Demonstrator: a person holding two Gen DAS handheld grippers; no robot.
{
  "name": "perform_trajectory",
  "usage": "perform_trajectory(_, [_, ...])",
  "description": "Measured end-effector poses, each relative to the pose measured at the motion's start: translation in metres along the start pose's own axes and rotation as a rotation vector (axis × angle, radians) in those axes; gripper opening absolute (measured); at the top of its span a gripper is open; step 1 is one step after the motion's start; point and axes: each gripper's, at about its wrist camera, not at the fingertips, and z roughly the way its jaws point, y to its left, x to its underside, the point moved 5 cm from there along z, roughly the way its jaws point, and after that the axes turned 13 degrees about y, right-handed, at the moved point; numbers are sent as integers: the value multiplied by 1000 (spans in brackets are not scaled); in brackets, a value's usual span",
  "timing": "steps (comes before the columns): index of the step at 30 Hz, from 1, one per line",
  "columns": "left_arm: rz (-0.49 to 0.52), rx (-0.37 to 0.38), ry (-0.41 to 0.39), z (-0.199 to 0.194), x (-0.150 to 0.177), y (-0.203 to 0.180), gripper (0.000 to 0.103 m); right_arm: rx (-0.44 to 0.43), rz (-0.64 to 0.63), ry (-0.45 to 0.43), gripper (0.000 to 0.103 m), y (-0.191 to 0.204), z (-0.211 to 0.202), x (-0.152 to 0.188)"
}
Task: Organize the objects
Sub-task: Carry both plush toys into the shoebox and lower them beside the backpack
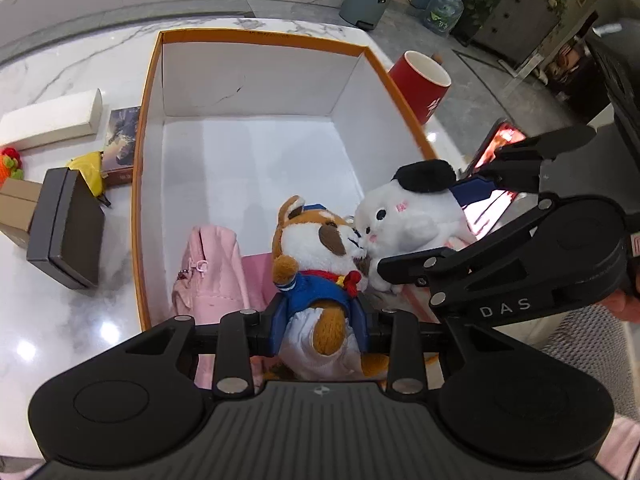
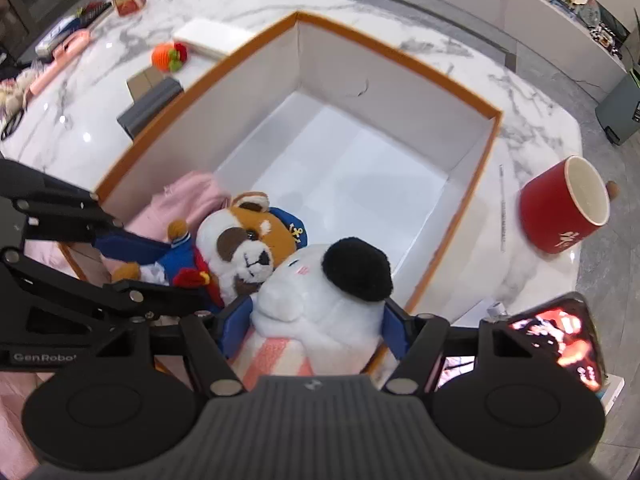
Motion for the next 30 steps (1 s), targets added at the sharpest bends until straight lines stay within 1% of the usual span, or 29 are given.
perform_trajectory(4, [21, -5, 7, 3, 5, -1, 40, 8, -14, -5, 69, 0, 10, -1])
perform_trajectory(8, [22, 32, 44, 6, 8, 1, 42, 47, -53, -2, 72, 6, 14, -1])
perform_trajectory(11, [40, 76, 48, 1, 9, 3, 50, 72, -76, 25, 73, 11, 16, -1])
perform_trajectory(13, [62, 80, 47, -2, 9, 4, 57, 60, -81, 49, 74, 11, 17, -2])
perform_trajectory(15, [81, 72, 31, -9, 10, 4, 57, 54, -73, 60, 77, 9, 15, -2])
perform_trajectory(16, [92, 72, 31, -13, 10, 4, 57, 55, -64, 61, 76, 9, 13, -2])
perform_trajectory(18, [118, 77, 13, -23, 8, 4, 57, 53, -60, 55, 71, 10, 6, -2])
perform_trajectory(20, [145, 50, -26, -31, 2, 4, 57, 60, -74, 45, 58, 11, -1, -2])
perform_trajectory(22, [167, 7, -49, -34, -8, 4, 57, 76, -87, 35, 55, 10, -7, -4])
perform_trajectory(23, [191, -2, -54, -31, -13, 3, 57, 85, -89, 35, 55, 10, -7, -5])
perform_trajectory(25, [203, -15, -63, -25, -23, 3, 57, 98, -95, 44, 55, 9, -6, -7])
perform_trajectory(27, [235, -23, -50, -15, -29, 0, 57, 104, -102, 56, 50, 9, -1, -8])
perform_trajectory(28, [241, -30, -31, -8, -32, 0, 57, 103, -106, 63, 46, 9, 1, -9])
perform_trajectory(29, [240, -43, 0, -2, -33, 0, 53, 101, -107, 71, 40, 9, 4, -9])
perform_trajectory(30, [230, -47, 26, 3, -34, 3, 44, 98, -106, 80, 37, 9, 7, -8])
